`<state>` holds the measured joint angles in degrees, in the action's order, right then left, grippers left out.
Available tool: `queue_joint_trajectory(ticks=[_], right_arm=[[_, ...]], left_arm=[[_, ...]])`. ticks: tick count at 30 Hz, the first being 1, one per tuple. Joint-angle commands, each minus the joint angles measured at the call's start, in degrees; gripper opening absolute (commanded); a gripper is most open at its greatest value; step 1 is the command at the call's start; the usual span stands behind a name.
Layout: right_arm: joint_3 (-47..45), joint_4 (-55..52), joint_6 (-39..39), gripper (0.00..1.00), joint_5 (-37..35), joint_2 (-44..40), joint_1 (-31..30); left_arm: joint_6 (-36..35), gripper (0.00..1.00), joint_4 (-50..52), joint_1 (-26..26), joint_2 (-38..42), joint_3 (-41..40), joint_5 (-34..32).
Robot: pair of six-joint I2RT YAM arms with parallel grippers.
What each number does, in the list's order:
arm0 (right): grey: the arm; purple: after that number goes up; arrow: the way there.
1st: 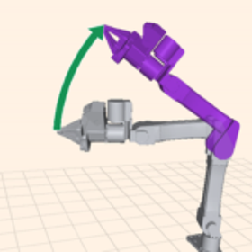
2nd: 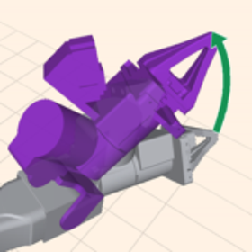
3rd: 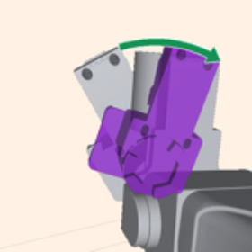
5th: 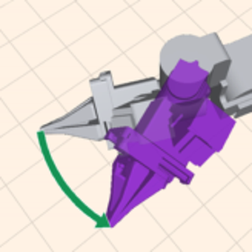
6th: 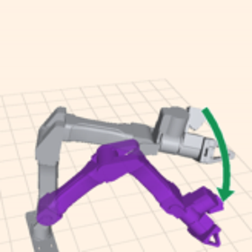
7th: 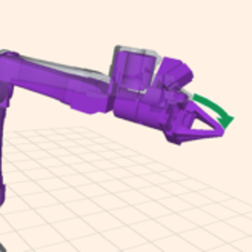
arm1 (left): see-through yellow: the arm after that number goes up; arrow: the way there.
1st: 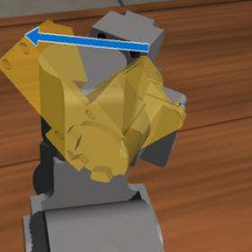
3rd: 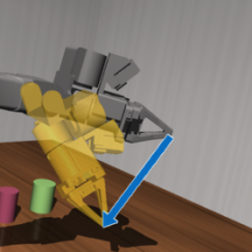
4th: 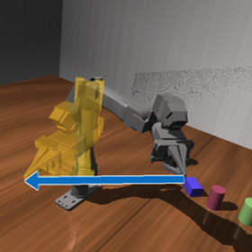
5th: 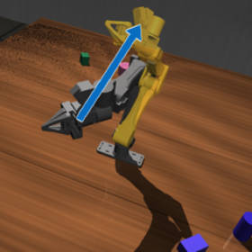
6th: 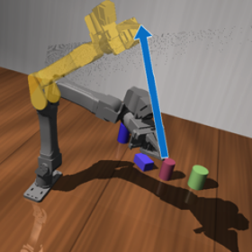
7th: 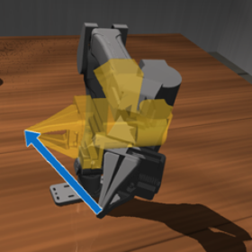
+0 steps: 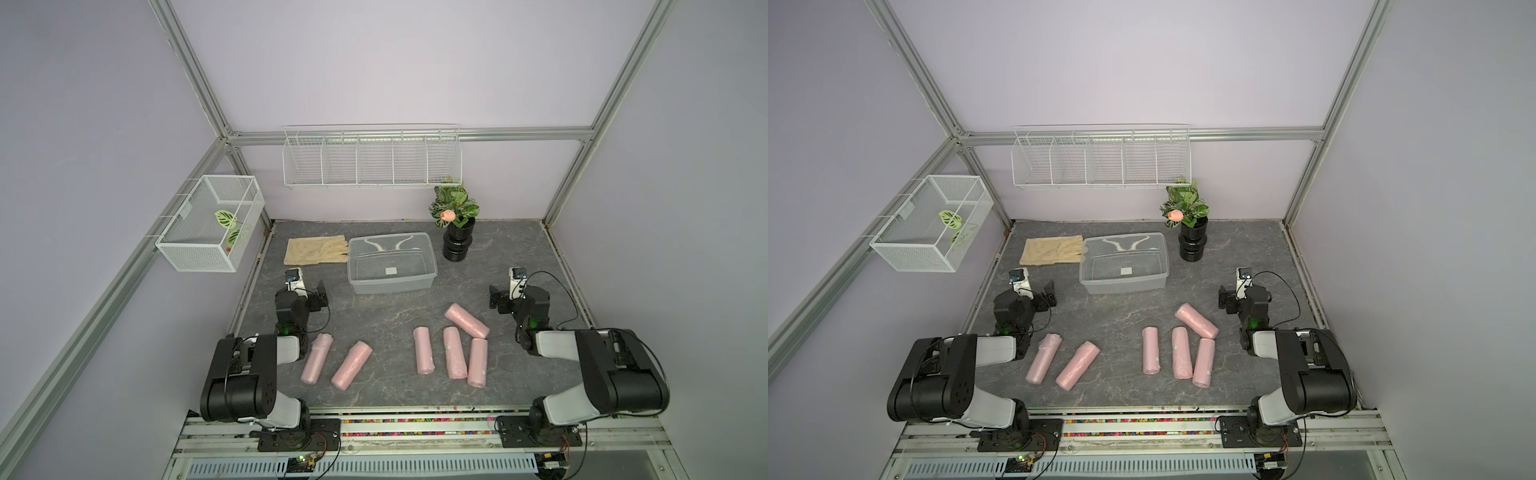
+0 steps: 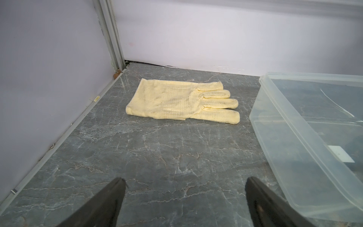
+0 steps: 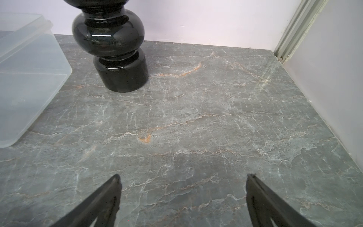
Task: Put the roll of trash bags into the storage box
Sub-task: Move the storage box to the center of the board.
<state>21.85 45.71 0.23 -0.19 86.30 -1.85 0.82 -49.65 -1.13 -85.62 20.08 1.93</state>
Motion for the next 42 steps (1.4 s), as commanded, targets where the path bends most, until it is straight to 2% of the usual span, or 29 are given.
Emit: queue_joint_trajectory(ticks=[1, 4, 7, 10, 14, 19, 24, 28, 30, 34, 42], right_arm=[[1.0, -1.0, -1.5, 0.98, 2.1, -2.0, 0.2], [3.1, -8.3, -2.3, 0.97, 1.6, -6.6, -0.8], [7.6, -19.2, -3.5, 0.96, -2.2, -11.8, -4.5], [13.6, -30.5, -1.8, 0.95, -5.3, -14.8, -7.2], [21.8, -46.7, -0.4, 0.95, -11.0, -17.1, -12.7], [30.0, -64.3, 2.3, 0.95, -13.6, -18.8, -20.8], [37.8, -79.6, 7.5, 0.89, -12.2, -19.7, -27.7], [42.3, -90.3, 11.1, 0.86, -15.0, -18.7, -36.3], [44.0, -94.4, 12.6, 0.87, -15.3, -17.4, -39.8], [46.8, -99.4, 15.9, 0.93, -10.9, -14.7, -43.5], [46.2, -98.6, 19.3, 0.96, -6.2, -10.4, -47.0]], left_arm=[[-1.6, 0.97, 3.3, 0.1, 2.3, 3.3, 1.8], [-0.5, 0.96, 17.6, 0.5, 9.4, 8.4, -0.2], [3.3, 0.96, 19.3, 0.7, 14.1, 10.0, 0.4], [6.7, 0.93, 25.4, 1.3, 14.9, 14.1, 1.6], [8.6, 0.89, 37.1, 4.0, 12.3, 21.7, 2.8], [10.8, 0.87, 42.9, 5.2, 5.7, 29.5, 8.4], [12.1, 0.71, 56.9, 5.3, -4.4, 43.6, 14.7], [13.2, 0.67, 61.1, 5.6, -9.8, 47.8, 16.8], [13.5, 0.66, 61.5, 5.8, -11.0, 48.5, 17.4], [13.5, 0.66, 64.3, 6.6, -12.4, 50.6, 18.4], [10.9, 0.66, 71.7, 9.8, -14.0, 54.1, 15.6]])
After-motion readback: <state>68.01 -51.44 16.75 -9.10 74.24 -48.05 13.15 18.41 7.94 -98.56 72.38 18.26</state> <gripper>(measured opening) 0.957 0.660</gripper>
